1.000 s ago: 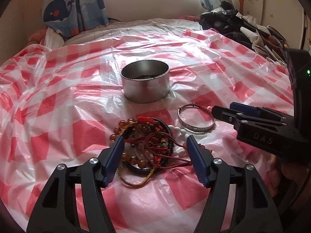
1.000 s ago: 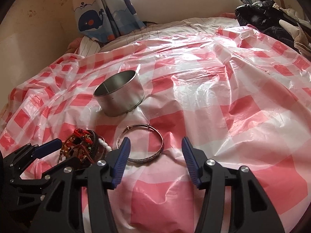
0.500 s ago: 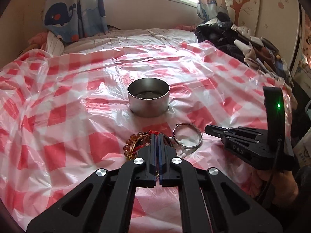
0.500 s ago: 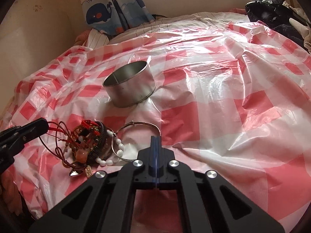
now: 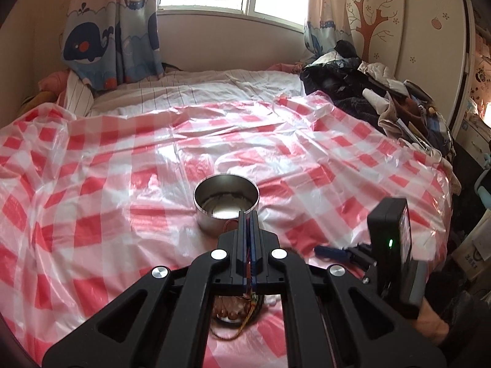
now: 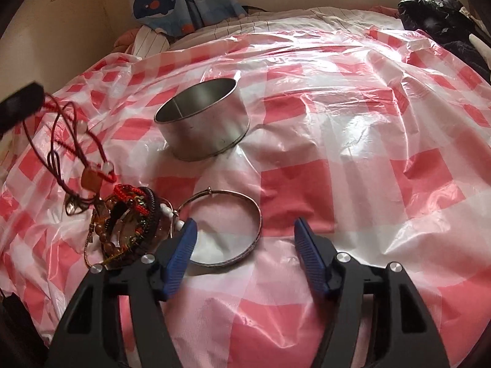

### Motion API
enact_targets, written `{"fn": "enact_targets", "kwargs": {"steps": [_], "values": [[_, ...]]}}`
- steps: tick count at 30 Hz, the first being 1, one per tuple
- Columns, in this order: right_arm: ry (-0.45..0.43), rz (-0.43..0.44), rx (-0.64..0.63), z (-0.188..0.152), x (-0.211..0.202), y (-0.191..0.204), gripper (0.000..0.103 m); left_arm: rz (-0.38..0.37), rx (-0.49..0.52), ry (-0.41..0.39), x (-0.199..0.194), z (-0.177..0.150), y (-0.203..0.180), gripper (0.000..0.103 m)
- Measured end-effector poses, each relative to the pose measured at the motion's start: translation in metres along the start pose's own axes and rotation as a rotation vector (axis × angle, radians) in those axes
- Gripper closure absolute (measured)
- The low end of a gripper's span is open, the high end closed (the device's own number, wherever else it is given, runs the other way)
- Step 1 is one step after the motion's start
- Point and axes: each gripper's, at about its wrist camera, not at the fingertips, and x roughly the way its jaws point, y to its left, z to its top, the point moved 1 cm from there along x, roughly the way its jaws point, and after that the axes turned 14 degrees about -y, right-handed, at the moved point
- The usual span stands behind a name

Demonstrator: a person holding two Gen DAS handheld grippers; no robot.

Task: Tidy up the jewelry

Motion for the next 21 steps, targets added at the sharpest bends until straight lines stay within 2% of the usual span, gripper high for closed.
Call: {"fn": "enact_targets", "kwargs": {"steps": [1,2,4,5,8,12,15,17,18,20,21], "values": [[0.003,0.001,-0.005,-0.001,0.001,0.001,0.043,-0.002,0.002,-0.007,0.002,0.005,0.0,0.102],[0.013,0.004,-0.003,-0.002,0.003,0.0,0.055,-0.004,0.004,-0.012,0.005,0.009,-0.001,0.102],[0.032,0.001,0.003,-0.004,0.008,-0.003,0.07,-0.005,0.01,-0.023,0.011,0.016,-0.003,0.102],[0.037,0.002,0.001,-0.005,0.009,-0.003,0.085,-0.006,0.009,-0.027,0.014,0.018,-0.003,0.102],[0.029,0.022,0.008,-0.004,0.006,-0.003,0.098,-0.007,-0.004,-0.043,0.027,0.025,-0.003,0.101],[-0.058,0.025,0.029,0.012,-0.013,-0.008,0.099,-0.03,-0.046,-0.089,0.047,0.036,0.001,0.101],[-0.15,0.026,0.056,0.035,-0.026,-0.015,0.099,-0.07,-0.125,-0.12,0.067,0.038,0.011,0.101],[-0.193,0.019,0.057,0.049,-0.029,-0.018,0.099,-0.059,-0.188,-0.081,0.093,0.03,0.025,0.101],[-0.206,0.015,0.054,0.056,-0.028,-0.017,0.099,-0.041,-0.218,-0.019,0.114,0.02,0.036,0.101],[-0.212,0.013,0.039,0.07,-0.018,-0.015,0.099,0.052,-0.229,0.084,0.141,0.0,0.052,0.101],[-0.213,0.01,0.025,0.075,-0.013,-0.011,0.099,0.064,-0.234,0.1,0.145,-0.007,0.057,0.101]]}}
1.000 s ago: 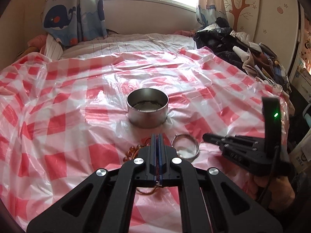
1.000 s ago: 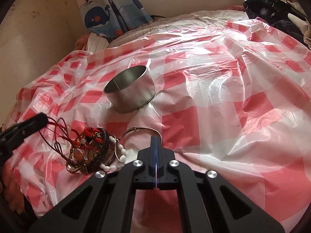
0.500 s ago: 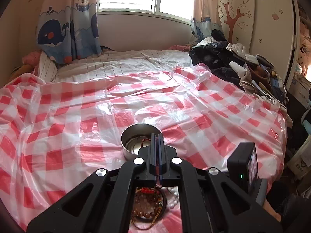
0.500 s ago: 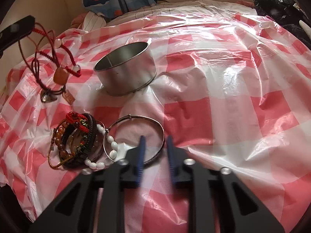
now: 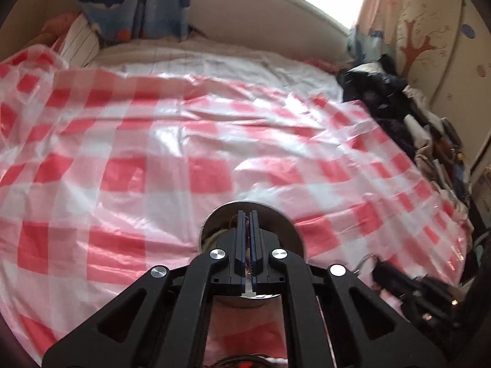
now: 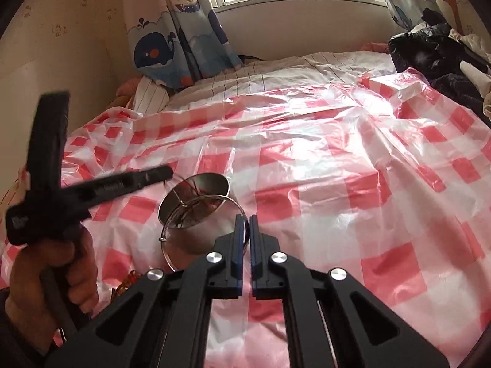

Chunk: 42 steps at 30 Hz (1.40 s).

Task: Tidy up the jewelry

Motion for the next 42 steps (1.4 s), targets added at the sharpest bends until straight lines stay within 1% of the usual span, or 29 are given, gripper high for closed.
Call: {"fn": "enact_targets", "kwargs": {"steps": [2,4,6,8,10,11,12,13,14,15,18,20,23,24,25,26,29,31,32,33,34,35,36,37,38,39,42], "values": [[0.008,0.008,-0.032,0.006,0.015,0.01,0.099,0.025,0.001,-0.019,-0.005,-0.005,0.01,0.1],[0.024,0.019,-0.066,0.009,0.033,0.021,0.099,0.055,0.021,-0.037,-0.015,-0.007,0.018,0.096],[0.041,0.031,-0.093,0.011,0.05,0.034,0.099,0.102,0.041,-0.038,-0.025,-0.01,0.025,0.087],[0.054,0.035,-0.115,0.01,0.064,0.042,0.099,0.16,0.078,-0.027,-0.035,-0.014,0.031,0.082],[0.067,0.028,-0.135,0.008,0.077,0.048,0.097,0.2,0.1,-0.016,-0.045,-0.02,0.039,0.078],[0.081,0.023,-0.145,0.006,0.083,0.05,0.096,0.218,0.108,-0.012,-0.05,-0.023,0.042,0.073],[0.086,0.018,-0.148,0.003,0.089,0.05,0.095,0.242,0.116,-0.008,-0.054,-0.027,0.044,0.065],[0.092,0.011,-0.152,0.001,0.093,0.05,0.089,0.257,0.119,-0.006,-0.059,-0.03,0.046,0.062],[0.098,0.005,-0.152,0.0,0.096,0.049,0.076,0.269,0.123,-0.006,-0.063,-0.033,0.048,0.058],[0.091,-0.001,-0.146,-0.002,0.095,0.047,0.074,0.284,0.129,-0.002,-0.067,-0.037,0.049,0.055],[0.087,0.002,-0.145,-0.001,0.089,0.046,0.074,0.292,0.125,0.012,-0.075,-0.047,0.052,0.051],[0.085,0.008,-0.136,-0.001,0.079,0.044,0.074,0.309,0.131,0.021,-0.079,-0.053,0.052,0.049],[0.111,0.027,-0.114,-0.008,0.057,0.039,0.071,0.296,0.122,0.036,-0.089,-0.062,0.05,0.046],[0.128,0.029,-0.099,-0.015,0.046,0.034,0.068,0.292,0.125,0.042,-0.091,-0.066,0.048,0.044],[0.147,0.026,-0.086,-0.022,0.039,0.031,0.062,0.287,0.129,0.05,-0.094,-0.071,0.046,0.044],[0.169,0.025,-0.072,-0.031,0.03,0.027,0.059,0.286,0.132,0.058,-0.097,-0.076,0.045,0.042],[0.232,0.012,-0.055,-0.063,0.006,0.018,0.057,0.293,0.142,0.08,-0.103,-0.09,0.043,0.042],[0.271,-0.006,-0.052,-0.082,0.001,0.014,0.056,0.305,0.137,0.092,-0.106,-0.099,0.044,0.042],[0.263,-0.011,-0.067,-0.086,-0.002,0.014,0.055,0.313,0.134,0.098,-0.107,-0.103,0.045,0.041],[0.26,-0.01,-0.087,-0.088,-0.001,0.017,0.053,0.322,0.13,0.1,-0.109,-0.106,0.047,0.038],[0.267,0.0,-0.101,-0.089,0.001,0.021,0.04,0.331,0.125,0.097,-0.111,-0.111,0.049,0.036],[0.27,0.009,-0.119,-0.089,0.004,0.026,0.022,0.343,0.126,0.091,-0.112,-0.114,0.052,0.031],[0.284,0.01,-0.151,-0.091,0.01,0.034,0.015,0.358,0.126,0.079,-0.114,-0.117,0.055,0.024],[0.307,0.006,-0.187,-0.092,0.015,0.04,0.007,0.374,0.12,0.066,-0.116,-0.119,0.058,0.021],[0.326,-0.005,-0.228,-0.093,0.02,0.045,0.007,0.386,0.109,0.061,-0.116,-0.118,0.062,0.013],[0.328,-0.008,-0.258,-0.094,0.022,0.048,0.007,0.402,0.1,0.065,-0.115,-0.118,0.064,0.007],[0.296,-0.018,-0.266,-0.099,0.021,0.049,0.007,0.41,0.101,0.084,-0.11,-0.12,0.068,0.007]]}}
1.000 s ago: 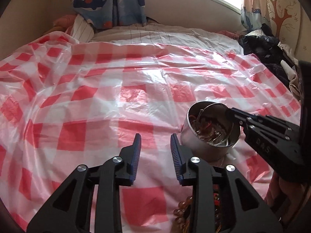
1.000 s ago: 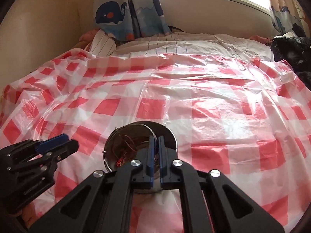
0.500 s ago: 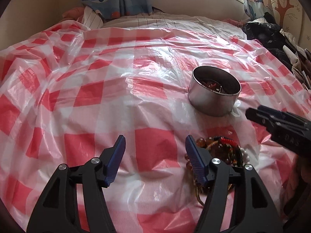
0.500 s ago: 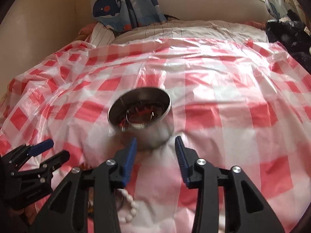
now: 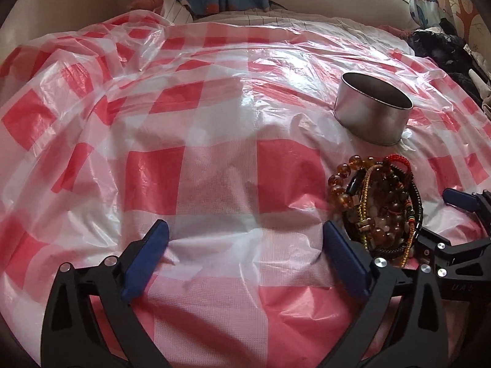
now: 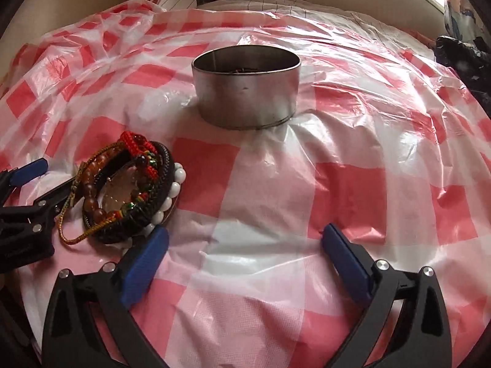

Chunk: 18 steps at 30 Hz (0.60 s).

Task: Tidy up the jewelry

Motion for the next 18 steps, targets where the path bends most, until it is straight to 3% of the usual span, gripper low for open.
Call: {"fn": "enact_targets", "kwargs": {"steps": [18], "values": [[-0.004,0.013,0.019,0.0,-0.0003,-0.0031,0.007,-0.024,-0.018,0.014,0.0069,-0.003,0.004,0.007]]}}
